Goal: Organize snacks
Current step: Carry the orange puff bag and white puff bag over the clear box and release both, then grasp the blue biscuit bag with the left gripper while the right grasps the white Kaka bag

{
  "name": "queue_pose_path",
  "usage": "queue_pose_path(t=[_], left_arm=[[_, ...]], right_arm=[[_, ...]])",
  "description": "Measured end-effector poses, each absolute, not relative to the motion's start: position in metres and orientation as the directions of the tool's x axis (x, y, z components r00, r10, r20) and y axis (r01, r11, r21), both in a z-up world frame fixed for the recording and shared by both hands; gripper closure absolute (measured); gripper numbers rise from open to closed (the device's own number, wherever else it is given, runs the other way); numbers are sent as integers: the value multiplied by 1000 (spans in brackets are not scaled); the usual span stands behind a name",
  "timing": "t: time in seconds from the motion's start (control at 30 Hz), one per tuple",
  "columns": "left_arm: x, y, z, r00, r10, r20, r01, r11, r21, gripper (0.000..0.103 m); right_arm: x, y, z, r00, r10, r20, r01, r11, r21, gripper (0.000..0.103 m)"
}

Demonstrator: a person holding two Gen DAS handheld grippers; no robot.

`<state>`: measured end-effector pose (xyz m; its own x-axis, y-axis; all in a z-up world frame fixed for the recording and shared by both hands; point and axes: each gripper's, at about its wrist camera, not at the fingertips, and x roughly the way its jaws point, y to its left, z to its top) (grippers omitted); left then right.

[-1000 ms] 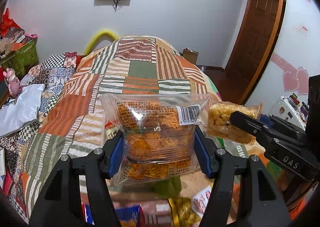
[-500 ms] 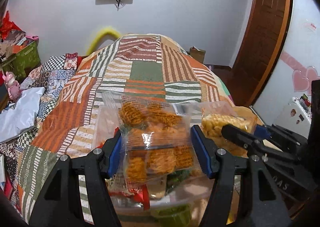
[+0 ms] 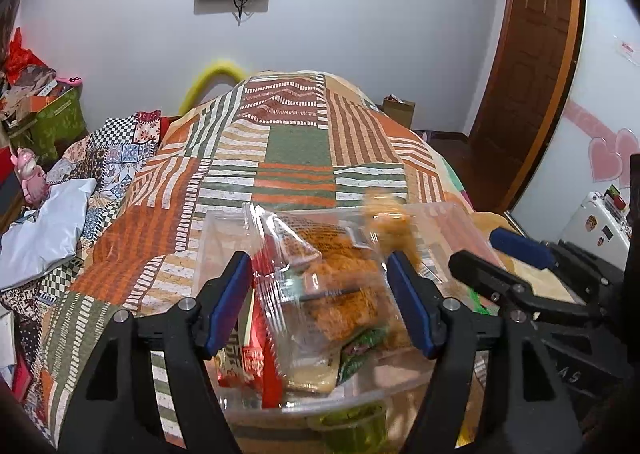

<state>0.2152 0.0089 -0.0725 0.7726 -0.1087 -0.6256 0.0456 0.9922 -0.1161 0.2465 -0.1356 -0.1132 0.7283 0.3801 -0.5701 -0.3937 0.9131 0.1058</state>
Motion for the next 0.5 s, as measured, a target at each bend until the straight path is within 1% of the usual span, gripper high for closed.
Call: queue_pose_path(t=[0.1,0.23,0.27,0.3,0.37,0.4,0.5], left_arm=[[205,9,-67,779,-111,-618,51,992,-113,28],[190,10,-60,783,-112,-612,64,993,-101,25],[185,11,-59,783,-109,-612,65,993,-94,23],[181,12,-59,782,-106,-614,65,994,-89,19],[171,15,-59,781,-99,-617,64,995,-79,17],[167,16,-60,778,-94,-621,62,995,-73,16],[152,21,-66,765,-83,-638,59,997,-58,16]], right_arm=[[239,-137,-107,729,394,-560,-407,907,108,47],[226,-138,-104,729,396,-558,-421,902,90,46],[222,-138,-103,728,398,-558,-426,901,86,45],[219,-138,-103,728,400,-558,-430,899,84,44],[210,-139,-103,724,408,-556,-438,895,85,40],[206,-140,-103,721,413,-556,-443,892,88,37],[194,-140,-107,709,428,-560,-453,886,103,35]])
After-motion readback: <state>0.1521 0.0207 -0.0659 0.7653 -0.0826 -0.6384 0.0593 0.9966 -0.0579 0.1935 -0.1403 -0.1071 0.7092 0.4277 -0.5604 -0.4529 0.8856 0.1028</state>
